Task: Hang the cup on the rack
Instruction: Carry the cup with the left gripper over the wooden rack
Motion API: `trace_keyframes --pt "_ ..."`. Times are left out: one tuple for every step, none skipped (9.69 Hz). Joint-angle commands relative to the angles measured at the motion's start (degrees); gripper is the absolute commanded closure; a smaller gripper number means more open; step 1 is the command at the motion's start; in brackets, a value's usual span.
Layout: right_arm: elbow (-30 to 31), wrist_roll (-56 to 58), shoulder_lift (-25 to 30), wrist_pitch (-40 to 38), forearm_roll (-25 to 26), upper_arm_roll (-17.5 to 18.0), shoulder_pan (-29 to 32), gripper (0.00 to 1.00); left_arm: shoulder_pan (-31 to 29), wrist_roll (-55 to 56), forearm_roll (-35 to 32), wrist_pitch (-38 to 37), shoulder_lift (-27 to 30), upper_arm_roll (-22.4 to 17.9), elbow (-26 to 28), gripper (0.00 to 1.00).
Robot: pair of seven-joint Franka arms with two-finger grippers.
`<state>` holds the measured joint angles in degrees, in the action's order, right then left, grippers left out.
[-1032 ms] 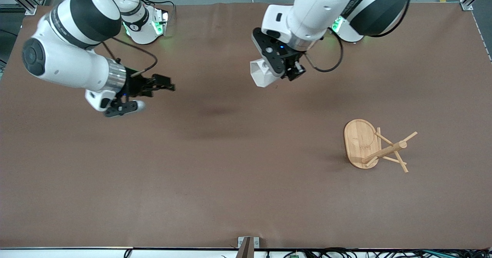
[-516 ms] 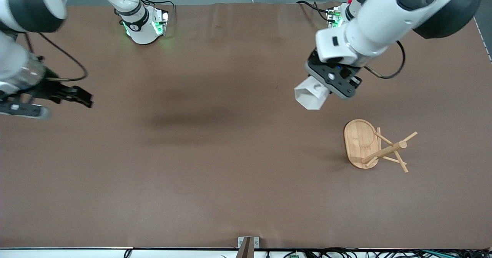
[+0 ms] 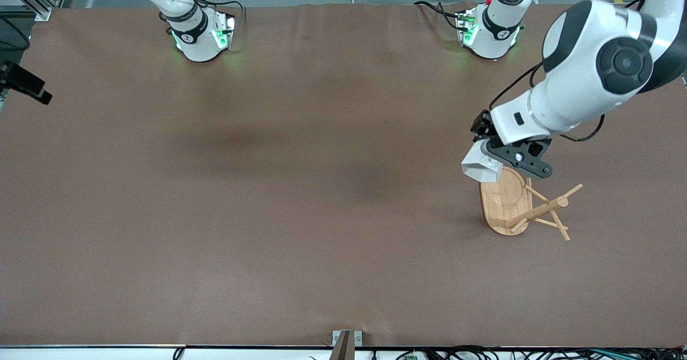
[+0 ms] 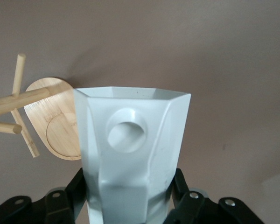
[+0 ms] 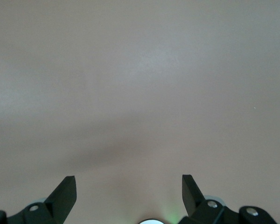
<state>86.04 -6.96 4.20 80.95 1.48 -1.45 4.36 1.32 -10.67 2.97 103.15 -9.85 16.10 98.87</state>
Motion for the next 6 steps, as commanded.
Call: trace_keyframes --pt "-3.41 0.46 -0.94 -0.71 -0.87 -0.48 0.47 0.0 1.41 -4.61 0.99 6.17 1.24 -3.53 7.55 1.0" --pt "-3.42 0.63 -1.55 -0.53 -0.87 -0.48 0.74 0.0 1.5 -4.79 0.99 6.71 0.45 -4.66 7.73 1.0" --pt "-3.51 0.64 -1.56 -0.53 -0.69 -0.4 0.04 0.0 1.76 -5.06 1.07 7.15 -0.51 -5.46 7.65 1.0" --pt "-4.12 0.55 -1.56 -0.88 -0.08 0.04 -0.49 0.0 1.76 -5.5 1.07 8.46 -1.31 -5.55 7.65 1.0" --pt "-4.56 0.55 -1.56 -0.97 -0.25 0.04 -0.58 0.0 1.76 -5.85 2.47 8.65 -2.27 -5.81 7.47 1.0" --pt "-4.56 0.55 -1.56 -0.88 -0.25 0.04 -0.58 0.0 1.76 -6.29 5.09 8.65 -2.98 -6.34 7.47 1.0"
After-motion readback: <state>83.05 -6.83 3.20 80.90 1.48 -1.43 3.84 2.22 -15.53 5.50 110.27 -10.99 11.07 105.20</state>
